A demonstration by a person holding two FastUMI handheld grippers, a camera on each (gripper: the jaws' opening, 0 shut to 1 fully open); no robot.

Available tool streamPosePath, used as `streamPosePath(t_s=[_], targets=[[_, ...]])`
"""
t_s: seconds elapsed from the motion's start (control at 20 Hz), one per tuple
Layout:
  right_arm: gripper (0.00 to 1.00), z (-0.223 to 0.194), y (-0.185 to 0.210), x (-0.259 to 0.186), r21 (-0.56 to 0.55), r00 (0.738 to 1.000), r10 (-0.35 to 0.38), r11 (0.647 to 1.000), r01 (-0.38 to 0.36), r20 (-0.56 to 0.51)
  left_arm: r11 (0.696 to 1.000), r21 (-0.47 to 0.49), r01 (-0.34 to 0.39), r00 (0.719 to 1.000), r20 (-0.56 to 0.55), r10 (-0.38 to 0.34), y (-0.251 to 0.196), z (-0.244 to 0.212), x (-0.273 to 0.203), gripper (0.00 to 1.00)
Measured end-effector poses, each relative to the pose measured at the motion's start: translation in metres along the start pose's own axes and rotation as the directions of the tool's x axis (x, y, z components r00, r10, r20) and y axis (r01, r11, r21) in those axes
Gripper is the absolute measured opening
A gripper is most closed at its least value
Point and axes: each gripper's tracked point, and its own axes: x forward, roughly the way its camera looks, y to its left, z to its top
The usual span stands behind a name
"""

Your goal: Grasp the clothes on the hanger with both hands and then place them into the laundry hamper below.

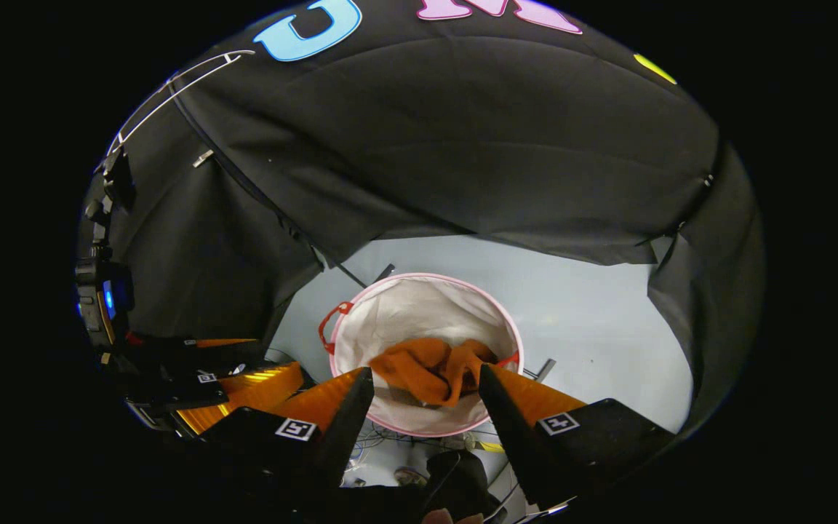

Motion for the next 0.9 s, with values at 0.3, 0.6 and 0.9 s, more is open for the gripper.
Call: streamPosePath(t_s=[0.3, 0.6, 0.9], targets=[[0.99, -0.011, -0.002, -0.013, 0.026, 0.998, -0.061, 0.998, 0.061, 0.019, 1.000, 0.000, 0.000, 1.000, 0.016, 0.000, -0.003, 0.002, -0.014, 0.96], [0.99, 0.002, 0.012, -0.068, 0.021, 0.983, -0.108, 0.994, 0.106, 0.145, 1.000, 0.027, -0.006, 0.993, 0.121, 0.003, -0.007, 0.007, -0.064, 0.96], [0.98, 0.042, 0.035, -0.162, 0.030, 0.911, -0.157, 0.987, 0.158, 0.381, 0.997, 0.069, -0.027, 0.931, 0.365, 0.000, -0.015, 0.046, -0.160, 0.96]])
